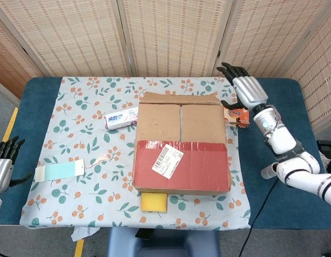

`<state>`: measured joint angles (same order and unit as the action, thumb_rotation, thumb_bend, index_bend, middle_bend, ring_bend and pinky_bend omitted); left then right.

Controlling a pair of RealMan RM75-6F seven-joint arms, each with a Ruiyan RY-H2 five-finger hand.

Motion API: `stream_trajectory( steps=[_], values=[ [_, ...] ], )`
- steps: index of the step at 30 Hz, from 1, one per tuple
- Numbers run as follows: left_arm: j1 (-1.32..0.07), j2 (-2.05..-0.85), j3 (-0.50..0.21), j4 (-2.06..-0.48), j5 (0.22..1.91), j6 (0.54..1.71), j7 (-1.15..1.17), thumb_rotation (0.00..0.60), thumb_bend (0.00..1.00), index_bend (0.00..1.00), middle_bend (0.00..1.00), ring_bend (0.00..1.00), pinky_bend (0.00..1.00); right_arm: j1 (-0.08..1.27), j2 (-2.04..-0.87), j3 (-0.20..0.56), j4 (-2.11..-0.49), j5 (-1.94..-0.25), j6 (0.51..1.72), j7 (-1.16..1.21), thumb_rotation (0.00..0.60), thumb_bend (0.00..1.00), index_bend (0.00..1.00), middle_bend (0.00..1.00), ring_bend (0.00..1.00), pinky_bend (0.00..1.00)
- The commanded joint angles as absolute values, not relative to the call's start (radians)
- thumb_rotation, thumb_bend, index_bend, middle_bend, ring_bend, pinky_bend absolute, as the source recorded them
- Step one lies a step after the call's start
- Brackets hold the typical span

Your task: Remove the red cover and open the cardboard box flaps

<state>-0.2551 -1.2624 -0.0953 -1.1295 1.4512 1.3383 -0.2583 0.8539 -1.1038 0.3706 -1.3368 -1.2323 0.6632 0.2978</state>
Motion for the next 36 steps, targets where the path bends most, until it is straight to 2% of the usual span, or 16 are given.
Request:
stream_trajectory(
  steps=[1, 7, 12, 17, 24, 36],
  values=[
    [-0.259, -1.272, -0.092, -1.118, 1.467, 1.35, -0.262, 0.6, 0.25, 0.0, 0.02, 0.01, 0.0, 0.768, -0.937, 0.318, -1.523, -1.41, 0.624, 0.636, 0.6, 0.38, 0.0, 0.0, 0.0, 0.0],
    [-0.265, -1.293, -0.079, -1.089, 1.495, 1.365, -0.272, 0.6, 0.25, 0.0, 0.04, 0.01, 0.0, 0.755, -0.881, 0.22, -1.51, -1.699, 0.755, 1.099, 0.6, 0.38, 0.01, 0.0, 0.0, 0.01],
    [-0.267, -1.297, -0.082, -1.076, 1.485, 1.358, -0.284, 0.6, 0.27, 0.0, 0.04, 0.01, 0.0, 0.801, -0.881, 0.093, -1.436, -1.869, 0.871, 1.496, 0.6, 0.38, 0.05, 0.0, 0.04, 0.16],
    [-0.266, -1.3, -0.078, -1.074, 1.492, 1.367, -0.276, 0.6, 0.29, 0.0, 0.05, 0.01, 0.0, 0.865, -0.933, -0.033, -1.282, -2.001, 1.005, 1.825, 0.6, 0.38, 0.07, 0.02, 0.1, 0.24],
    [-0.263, -1.298, -0.077, -1.082, 1.492, 1.374, -0.267, 0.6, 0.36, 0.01, 0.05, 0.01, 0.0, 0.902, -0.999, -0.113, -1.158, -2.02, 1.085, 1.922, 0.6, 0.38, 0.08, 0.06, 0.14, 0.24],
    [-0.258, -1.287, -0.074, -1.101, 1.489, 1.378, -0.27, 0.6, 0.36, 0.0, 0.06, 0.03, 0.0, 0.94, -1.087, -0.205, -1.038, -2.009, 1.163, 1.991, 0.6, 0.38, 0.08, 0.06, 0.16, 0.24]
  ],
)
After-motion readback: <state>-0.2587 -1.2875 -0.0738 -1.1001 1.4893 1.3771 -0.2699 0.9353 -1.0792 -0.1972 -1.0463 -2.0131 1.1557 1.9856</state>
